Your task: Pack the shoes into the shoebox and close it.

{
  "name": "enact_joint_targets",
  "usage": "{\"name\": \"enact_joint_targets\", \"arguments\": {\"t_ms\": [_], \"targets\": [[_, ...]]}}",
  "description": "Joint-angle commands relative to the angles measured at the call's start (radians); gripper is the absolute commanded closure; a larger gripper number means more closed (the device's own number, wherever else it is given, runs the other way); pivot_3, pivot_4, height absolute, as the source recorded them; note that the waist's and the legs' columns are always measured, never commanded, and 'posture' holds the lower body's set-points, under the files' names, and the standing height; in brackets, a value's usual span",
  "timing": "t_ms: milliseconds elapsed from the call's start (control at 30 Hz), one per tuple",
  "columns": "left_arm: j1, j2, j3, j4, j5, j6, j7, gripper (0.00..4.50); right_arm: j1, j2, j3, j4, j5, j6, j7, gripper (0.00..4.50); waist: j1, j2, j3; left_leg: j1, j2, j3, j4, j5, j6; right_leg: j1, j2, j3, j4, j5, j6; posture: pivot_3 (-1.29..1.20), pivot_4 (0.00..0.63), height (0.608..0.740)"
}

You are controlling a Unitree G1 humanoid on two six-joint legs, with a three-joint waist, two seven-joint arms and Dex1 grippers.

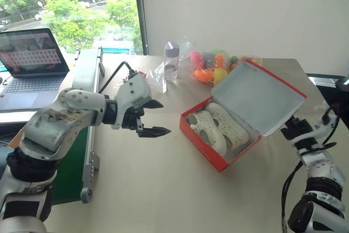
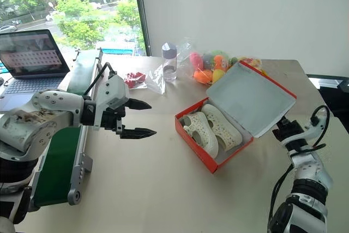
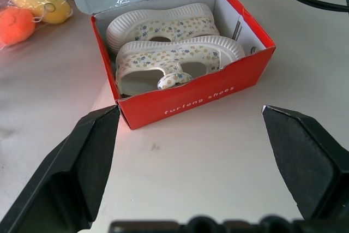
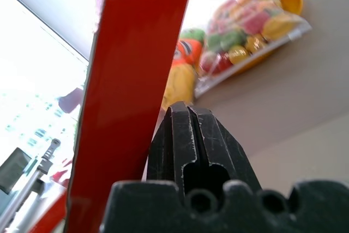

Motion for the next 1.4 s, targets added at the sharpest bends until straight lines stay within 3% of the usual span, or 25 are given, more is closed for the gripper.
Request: {"name": "enact_joint_targets", "arguments": {"t_ms": [33, 133, 233, 367, 567, 733, 1000, 1167, 1300, 1400], "targets": [[-0.026, 0.014, 0.007, -0.004, 0.004, -0.025, -0.010, 0.06, 0.031, -0.029, 0.004, -0.175, 0.099, 0.116, 0.032, 4.50, 0.000, 0.000, 0.000, 0.000, 0.000, 0.000, 0.000, 0.000, 0.000, 0.000, 0.000, 0.000, 0.000, 0.000, 0.000, 0.00, 0.150, 0.740], [-0.031, 0.018, 0.005, 0.012, 0.014, -0.038, -0.015, 0.06, 0.140, -0.047, 0.114, -0.441, 0.170, 0.268, 0.103, 4.50, 0.003, 0.001, 0.000, 0.000, 0.000, 0.000, 0.000, 0.000, 0.000, 0.000, 0.000, 0.000, 0.000, 0.000, 0.000, 0.00, 0.150, 0.740], [-0.031, 0.022, 0.006, 0.023, 0.019, -0.051, -0.018, 0.06, 0.191, -0.074, 0.158, -0.576, 0.240, 0.365, 0.123, 4.50, 0.001, 0.003, 0.001, 0.000, 0.001, -0.001, 0.000, 0.000, 0.000, 0.000, 0.000, 0.000, 0.000, 0.000, 0.000, 0.00, 0.150, 0.740], [-0.017, 0.030, 0.020, 0.021, 0.023, -0.059, -0.012, 0.06, 0.170, -0.113, 0.170, -0.614, 0.292, 0.426, 0.115, 4.50, 0.006, 0.003, 0.001, -0.001, 0.000, -0.001, 0.001, 0.000, 0.000, 0.000, -0.001, 0.000, 0.000, -0.002, -0.003, 0.00, 0.150, 0.740], [0.005, 0.028, 0.034, -0.003, 0.015, -0.054, 0.015, 0.06, 0.081, -0.161, 0.286, -0.574, 0.225, 0.427, 0.147, 4.50, 0.008, 0.003, 0.001, -0.001, -0.001, -0.001, 0.001, 0.000, -0.001, 0.000, -0.001, 0.000, 0.000, -0.003, -0.004, 0.00, 0.150, 0.740], [0.058, 0.042, 0.061, -0.045, 0.006, -0.032, 0.049, 0.06, -0.065, -0.140, 0.531, -0.512, 0.071, 0.422, 0.154, 4.50, 0.000, 0.003, 0.001, -0.002, -0.001, -0.001, 0.001, 0.000, 0.001, -0.001, -0.001, 0.000, 0.000, -0.003, -0.005, 0.00, 0.150, 0.740], [0.141, 0.076, 0.089, -0.090, 0.010, -0.016, 0.094, 0.06, -0.148, -0.125, 0.864, -0.329, -0.287, 0.273, 0.167, 4.50, 0.016, 0.003, 0.001, -0.005, -0.002, -0.003, 0.001, 0.000, 0.001, -0.003, -0.001, -0.003, -0.001, -0.004, -0.005, 0.00, 0.150, 0.740], [0.174, 0.075, 0.131, -0.116, -0.017, 0.013, 0.126, 0.06, -0.167, -0.139, 0.946, -0.304, -0.405, 0.194, 0.209, 4.50, 0.011, -0.001, 0.001, -0.004, -0.002, -0.002, 0.004, -0.001, 0.001, 0.000, -0.002, 0.000, -0.002, -0.002, -0.002, 0.00, 0.150, 0.740], [0.192, 0.051, 0.164, -0.129, -0.048, 0.022, 0.144, 0.06, -0.178, -0.158, 0.896, -0.370, -0.365, 0.205, 0.274, 4.50, 0.014, 0.000, 0.001, -0.004, -0.002, -0.003, 0.004, -0.002, -0.006, 0.000, -0.001, -0.001, 0.000, -0.002, -0.002, 0.00, 0.150, 0.740], [0.212, 0.027, 0.197, -0.130, -0.064, 0.004, 0.165, 0.06, -0.187, -0.233, 0.841, -0.511, -0.290, 0.215, 0.395, 4.50, 0.021, 0.001, 0.002, -0.005, -0.002, -0.004, 0.003, -0.002, -0.007, -0.001, -0.001, -0.001, 0.001, -0.002, -0.003, 0.00, 0.150, 0.740]]}}
